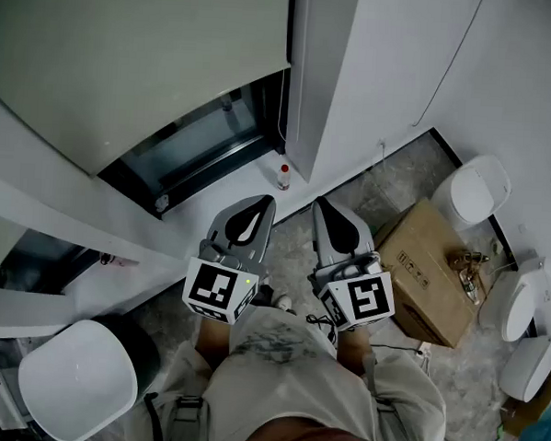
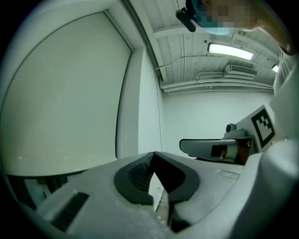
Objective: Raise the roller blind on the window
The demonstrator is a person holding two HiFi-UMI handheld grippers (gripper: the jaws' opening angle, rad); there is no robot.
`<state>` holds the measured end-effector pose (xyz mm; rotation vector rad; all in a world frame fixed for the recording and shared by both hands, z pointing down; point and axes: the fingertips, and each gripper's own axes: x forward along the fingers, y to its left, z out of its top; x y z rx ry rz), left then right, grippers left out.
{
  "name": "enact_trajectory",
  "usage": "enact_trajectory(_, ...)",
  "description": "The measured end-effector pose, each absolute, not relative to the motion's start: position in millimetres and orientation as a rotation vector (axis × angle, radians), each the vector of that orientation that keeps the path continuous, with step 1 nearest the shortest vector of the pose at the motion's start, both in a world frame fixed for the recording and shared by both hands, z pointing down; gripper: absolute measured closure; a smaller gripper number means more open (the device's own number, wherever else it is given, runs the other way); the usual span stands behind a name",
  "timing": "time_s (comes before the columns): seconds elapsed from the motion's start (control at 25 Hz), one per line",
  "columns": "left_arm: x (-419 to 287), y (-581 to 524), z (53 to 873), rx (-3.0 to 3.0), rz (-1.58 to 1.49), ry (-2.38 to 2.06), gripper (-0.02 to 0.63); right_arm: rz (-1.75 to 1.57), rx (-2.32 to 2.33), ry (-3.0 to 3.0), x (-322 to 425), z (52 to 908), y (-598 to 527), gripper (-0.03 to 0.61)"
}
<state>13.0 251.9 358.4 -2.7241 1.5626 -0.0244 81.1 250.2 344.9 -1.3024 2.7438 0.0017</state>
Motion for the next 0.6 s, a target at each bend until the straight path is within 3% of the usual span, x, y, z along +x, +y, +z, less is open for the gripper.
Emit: enact_trajectory(0.6,13.7,223.4,360.2,-2.741,-0.01,1.534,0.607,0.061,-1.369,2.711,82.0,348.7,224.7,0.572)
